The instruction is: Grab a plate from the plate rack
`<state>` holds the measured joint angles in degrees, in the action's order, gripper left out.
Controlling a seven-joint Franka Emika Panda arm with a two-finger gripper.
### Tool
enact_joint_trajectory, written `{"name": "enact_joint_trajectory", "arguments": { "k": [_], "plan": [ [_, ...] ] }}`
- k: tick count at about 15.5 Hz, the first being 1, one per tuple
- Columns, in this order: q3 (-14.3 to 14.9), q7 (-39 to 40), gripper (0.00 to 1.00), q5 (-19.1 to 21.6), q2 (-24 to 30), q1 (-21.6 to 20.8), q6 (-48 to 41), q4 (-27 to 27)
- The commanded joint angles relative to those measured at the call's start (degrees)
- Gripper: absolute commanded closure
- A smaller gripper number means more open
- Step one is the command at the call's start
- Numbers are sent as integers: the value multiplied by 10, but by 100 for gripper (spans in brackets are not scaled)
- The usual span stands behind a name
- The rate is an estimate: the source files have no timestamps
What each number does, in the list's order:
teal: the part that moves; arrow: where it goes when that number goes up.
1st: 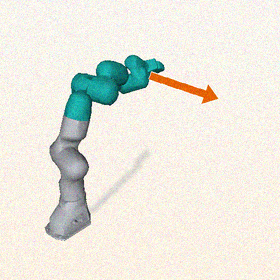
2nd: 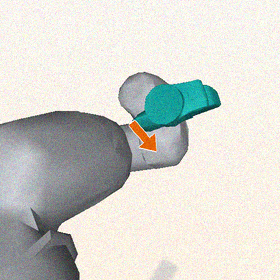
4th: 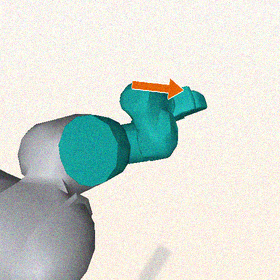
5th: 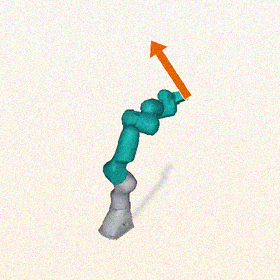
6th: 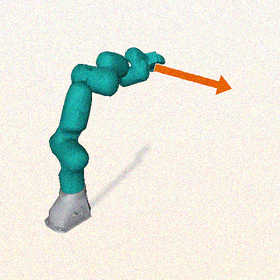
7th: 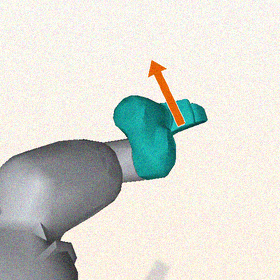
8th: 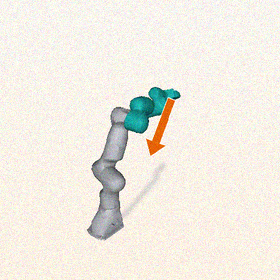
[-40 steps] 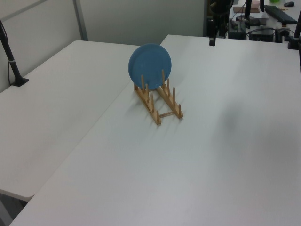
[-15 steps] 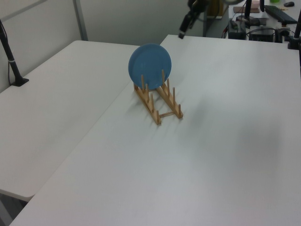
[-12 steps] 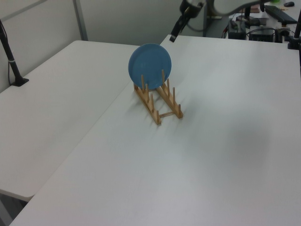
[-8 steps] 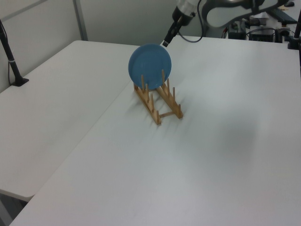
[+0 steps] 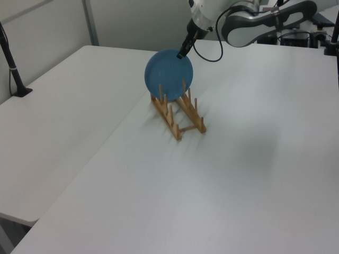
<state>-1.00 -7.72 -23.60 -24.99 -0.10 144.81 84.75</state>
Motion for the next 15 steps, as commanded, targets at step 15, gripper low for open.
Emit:
{"name": "enact_joint_trajectory", "arguments": {
  "k": [15],
  "plan": [
    [8, -15, 100, -6, 71, 29, 14, -28]
  ]
}}
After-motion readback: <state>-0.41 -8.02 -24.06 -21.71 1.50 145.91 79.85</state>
